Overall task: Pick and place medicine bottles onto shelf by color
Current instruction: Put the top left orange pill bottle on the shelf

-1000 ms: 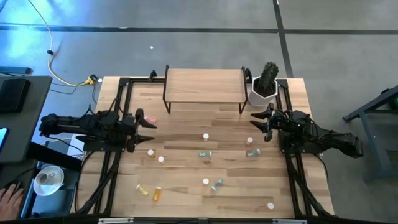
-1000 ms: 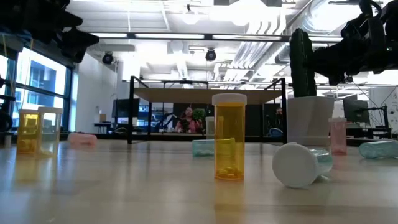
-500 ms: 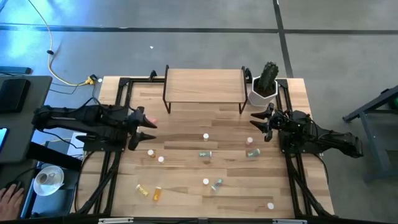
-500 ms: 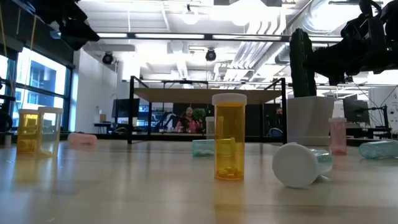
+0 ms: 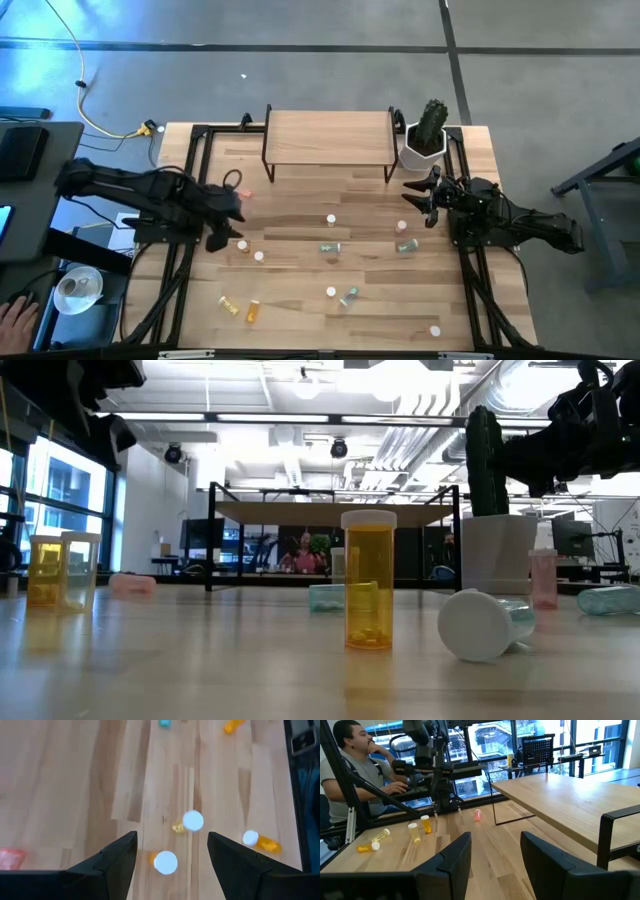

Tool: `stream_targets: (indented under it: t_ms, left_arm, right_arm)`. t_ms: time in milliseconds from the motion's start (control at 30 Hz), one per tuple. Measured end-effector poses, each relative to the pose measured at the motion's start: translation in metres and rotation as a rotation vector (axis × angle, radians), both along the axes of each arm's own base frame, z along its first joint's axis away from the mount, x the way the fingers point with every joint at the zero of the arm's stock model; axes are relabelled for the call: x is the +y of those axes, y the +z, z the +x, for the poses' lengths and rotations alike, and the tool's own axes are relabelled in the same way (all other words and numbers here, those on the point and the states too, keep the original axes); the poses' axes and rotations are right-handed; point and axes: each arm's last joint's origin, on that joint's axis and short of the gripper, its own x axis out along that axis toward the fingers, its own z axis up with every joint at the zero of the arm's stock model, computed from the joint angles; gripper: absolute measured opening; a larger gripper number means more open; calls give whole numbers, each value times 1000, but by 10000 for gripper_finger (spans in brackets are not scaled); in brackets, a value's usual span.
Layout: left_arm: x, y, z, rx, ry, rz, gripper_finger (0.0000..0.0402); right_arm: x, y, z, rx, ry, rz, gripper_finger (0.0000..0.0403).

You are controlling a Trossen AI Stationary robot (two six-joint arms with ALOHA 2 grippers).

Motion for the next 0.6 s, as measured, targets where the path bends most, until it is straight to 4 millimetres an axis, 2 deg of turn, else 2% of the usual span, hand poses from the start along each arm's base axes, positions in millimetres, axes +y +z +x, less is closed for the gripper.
stream_targets:
  t_ms: [167,600]
  left_arm:
    - [-8,-6,6,51,-46,0,232]
    - [-22,-20,14,174,-35,36,232]
  right_arm:
    - [0,0,0,1,0,0,162]
    - [0,0,0,1,0,0,162]
